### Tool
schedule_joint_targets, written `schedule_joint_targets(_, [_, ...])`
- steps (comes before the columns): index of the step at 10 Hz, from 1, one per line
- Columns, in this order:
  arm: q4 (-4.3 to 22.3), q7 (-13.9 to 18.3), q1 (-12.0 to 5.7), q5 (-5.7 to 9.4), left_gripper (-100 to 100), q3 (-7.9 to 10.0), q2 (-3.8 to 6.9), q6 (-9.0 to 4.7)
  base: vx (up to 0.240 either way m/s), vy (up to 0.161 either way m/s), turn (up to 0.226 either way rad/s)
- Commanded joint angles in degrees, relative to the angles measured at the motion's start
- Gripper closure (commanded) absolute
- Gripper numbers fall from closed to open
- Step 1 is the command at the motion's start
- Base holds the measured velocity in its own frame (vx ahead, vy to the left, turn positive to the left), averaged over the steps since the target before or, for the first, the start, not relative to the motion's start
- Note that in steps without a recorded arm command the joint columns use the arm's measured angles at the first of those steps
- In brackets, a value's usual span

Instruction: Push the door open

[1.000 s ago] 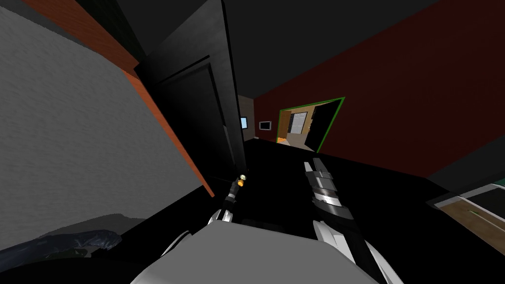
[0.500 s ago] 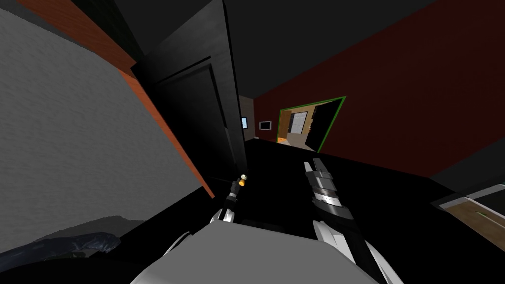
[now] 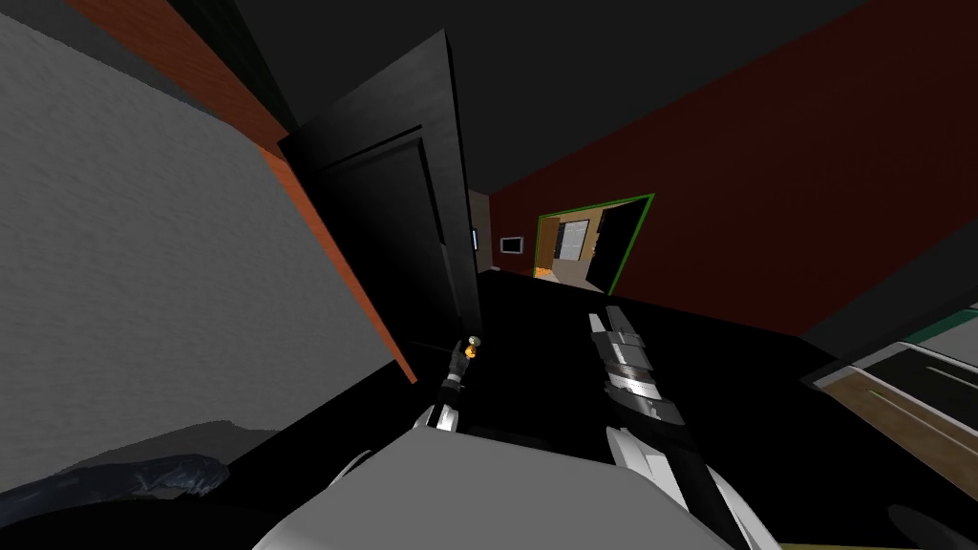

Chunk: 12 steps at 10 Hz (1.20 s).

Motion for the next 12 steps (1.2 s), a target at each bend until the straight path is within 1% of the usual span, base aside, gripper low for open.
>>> schedule_joint_targets(1, [-0.4,2.6,0.07,0.85,-100,-0.54,-0.45,0.16,-0.045,0.026,-0.014])
schedule_joint_targets(2, [-0.7,4.2,0.14,1.69,-100,-0.94,-0.85,0.39,-0.063,0.048,-0.056])
schedule_joint_targets(3, [-0.7,4.7,0.14,1.69,-100,-0.94,-0.85,0.39,-0.042,0.036,-0.028])
schedule_joint_targets(5, [-1.5,8.4,0.30,3.42,-100,-1.77,-1.68,0.88,-0.060,0.043,-0.040])
schedule_joint_targets(6, [-1.5,9.1,0.30,3.42,-100,-1.77,-1.68,0.88,-0.060,0.032,-0.033])
schedule_joint_targets(7, [-1.8,11.3,0.38,4.31,-100,-2.20,-2.11,1.13,-0.061,0.027,-0.031])
schedule_joint_targets(8, [-1.8,11.4,0.38,4.31,-100,-2.20,-2.11,1.13,-0.046,0.024,-0.012])
schedule_joint_targets(9, [-2.2,13.7,0.46,5.23,-100,-2.64,-2.56,1.39,-0.046,0.035,-0.039])
schedule_joint_targets(10, [-2.6,15.2,0.54,6.15,-100,-3.08,-3.01,1.65,-0.077,0.049,-0.076])
schedule_joint_targets(11, [-2.6,16.1,0.54,6.15,-100,-3.08,-3.01,1.65,-0.061,0.032,-0.028])
schedule_joint_targets(12, [-3.0,18.0,0.62,7.07,-100,-3.52,-3.47,1.91,-0.055,0.036,-0.035])
